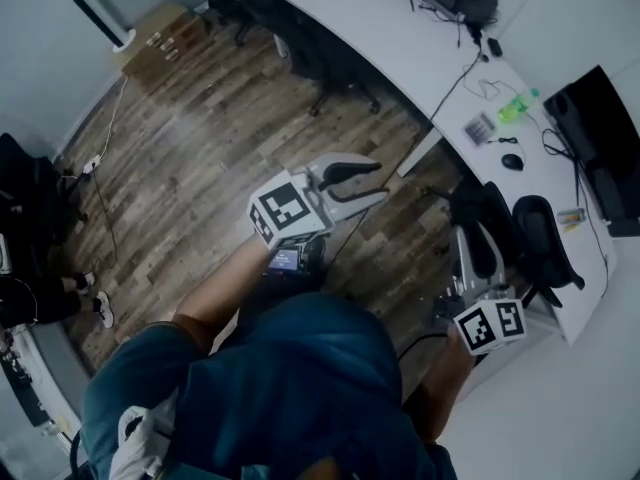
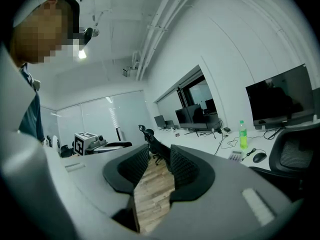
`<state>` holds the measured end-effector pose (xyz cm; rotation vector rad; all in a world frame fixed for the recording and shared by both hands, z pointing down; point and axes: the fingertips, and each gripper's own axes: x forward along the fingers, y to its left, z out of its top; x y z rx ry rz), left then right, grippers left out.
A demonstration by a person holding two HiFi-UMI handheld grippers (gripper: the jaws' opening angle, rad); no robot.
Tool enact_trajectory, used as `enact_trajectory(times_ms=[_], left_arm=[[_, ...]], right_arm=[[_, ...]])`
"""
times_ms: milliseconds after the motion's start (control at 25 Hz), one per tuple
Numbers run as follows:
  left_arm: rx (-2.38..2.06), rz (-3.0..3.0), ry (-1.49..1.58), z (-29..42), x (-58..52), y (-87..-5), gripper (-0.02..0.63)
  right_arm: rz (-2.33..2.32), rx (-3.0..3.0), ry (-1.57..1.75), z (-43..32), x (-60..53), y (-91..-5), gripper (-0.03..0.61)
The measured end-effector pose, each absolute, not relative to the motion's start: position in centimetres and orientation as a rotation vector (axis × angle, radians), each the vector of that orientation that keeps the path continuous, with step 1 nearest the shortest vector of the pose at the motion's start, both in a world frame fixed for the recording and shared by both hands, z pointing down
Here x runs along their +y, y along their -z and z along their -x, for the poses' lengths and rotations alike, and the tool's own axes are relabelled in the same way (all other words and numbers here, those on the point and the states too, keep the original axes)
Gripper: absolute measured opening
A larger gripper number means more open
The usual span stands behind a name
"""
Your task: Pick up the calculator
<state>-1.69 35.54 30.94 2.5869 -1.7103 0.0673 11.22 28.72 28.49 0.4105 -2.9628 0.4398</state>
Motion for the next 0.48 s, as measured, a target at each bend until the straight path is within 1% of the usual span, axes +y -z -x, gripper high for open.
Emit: enact_trajectory(times_ms=[200,480], left_arm=[[-1.691,-2.607,-0.037,6.2,33.8,-30.6,0.155],[-1.593,-2.655,-0.023,9.4,29.2,-30.2,0.155]], right_arm=[[-0.426,-2.957,-0.415,-6.6,27.3,-27.7,0.127],[-0.527,-2.94,-0.418,-3.4,23.8,-27.3,0.127]])
